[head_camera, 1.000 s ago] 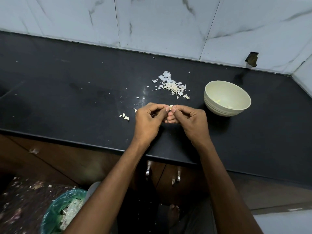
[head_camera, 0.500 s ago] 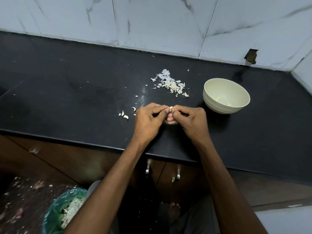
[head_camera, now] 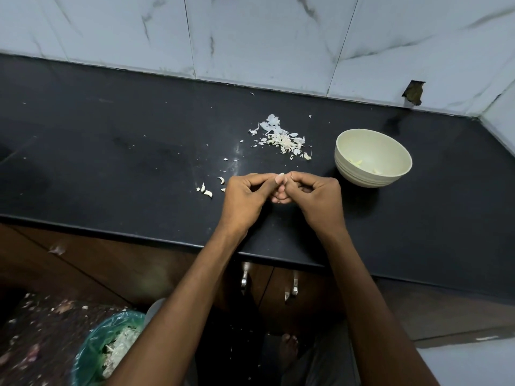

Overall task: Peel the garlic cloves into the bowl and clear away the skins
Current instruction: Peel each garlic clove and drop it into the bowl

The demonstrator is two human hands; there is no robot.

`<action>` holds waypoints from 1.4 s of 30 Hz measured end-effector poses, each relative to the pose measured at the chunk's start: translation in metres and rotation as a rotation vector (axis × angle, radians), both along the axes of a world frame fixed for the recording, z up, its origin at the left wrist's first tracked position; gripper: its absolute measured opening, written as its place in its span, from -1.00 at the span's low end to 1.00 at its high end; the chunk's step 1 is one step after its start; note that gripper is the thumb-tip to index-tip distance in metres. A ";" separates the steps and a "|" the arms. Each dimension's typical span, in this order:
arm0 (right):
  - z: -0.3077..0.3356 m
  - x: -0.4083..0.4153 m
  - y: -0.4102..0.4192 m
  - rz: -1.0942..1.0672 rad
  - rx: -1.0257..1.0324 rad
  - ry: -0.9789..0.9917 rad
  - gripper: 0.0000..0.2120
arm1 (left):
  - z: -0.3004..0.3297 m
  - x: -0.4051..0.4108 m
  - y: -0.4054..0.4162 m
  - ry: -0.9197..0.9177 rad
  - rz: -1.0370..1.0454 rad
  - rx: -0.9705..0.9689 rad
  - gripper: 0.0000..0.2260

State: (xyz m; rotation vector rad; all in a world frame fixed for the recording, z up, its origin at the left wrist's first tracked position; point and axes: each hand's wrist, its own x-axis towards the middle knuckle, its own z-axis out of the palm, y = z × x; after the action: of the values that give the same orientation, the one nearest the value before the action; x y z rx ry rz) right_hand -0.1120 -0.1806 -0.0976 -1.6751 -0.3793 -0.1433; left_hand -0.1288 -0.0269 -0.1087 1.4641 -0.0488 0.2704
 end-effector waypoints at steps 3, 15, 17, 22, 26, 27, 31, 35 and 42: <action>-0.003 0.000 0.001 -0.014 -0.072 -0.083 -0.84 | 0.000 0.001 0.002 0.017 -0.012 -0.003 -0.87; -0.003 0.003 0.001 -0.037 0.007 -0.004 -0.87 | -0.002 0.000 0.002 0.006 -0.034 0.034 -0.85; -0.004 0.003 0.000 -0.046 -0.015 -0.026 -0.88 | 0.000 0.000 0.002 0.013 -0.041 0.018 -0.84; -0.006 0.003 0.003 -0.085 -0.096 -0.127 -0.86 | 0.000 0.002 0.002 0.006 0.009 -0.018 -0.71; -0.010 0.008 0.001 -0.104 -0.153 -0.152 -0.78 | -0.001 0.001 0.000 -0.036 0.050 0.029 -0.82; -0.010 0.008 0.001 -0.105 -0.153 -0.156 -0.77 | -0.003 0.001 0.000 -0.046 0.058 0.049 -0.82; -0.007 0.005 0.001 -0.089 -0.157 -0.162 -0.81 | -0.006 0.001 0.000 -0.069 0.094 0.161 -0.81; -0.007 0.003 0.001 -0.076 -0.166 -0.147 -0.84 | -0.006 0.000 0.000 -0.081 0.129 0.276 -0.81; -0.005 0.003 0.001 -0.045 -0.066 -0.047 -0.87 | 0.001 -0.003 -0.001 0.024 0.057 0.035 -0.83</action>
State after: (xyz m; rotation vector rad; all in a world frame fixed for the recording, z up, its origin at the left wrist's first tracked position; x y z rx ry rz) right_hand -0.1094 -0.1792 -0.1022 -1.7488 -0.3858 -0.2053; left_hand -0.1313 -0.0277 -0.1078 1.5048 0.0080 0.2995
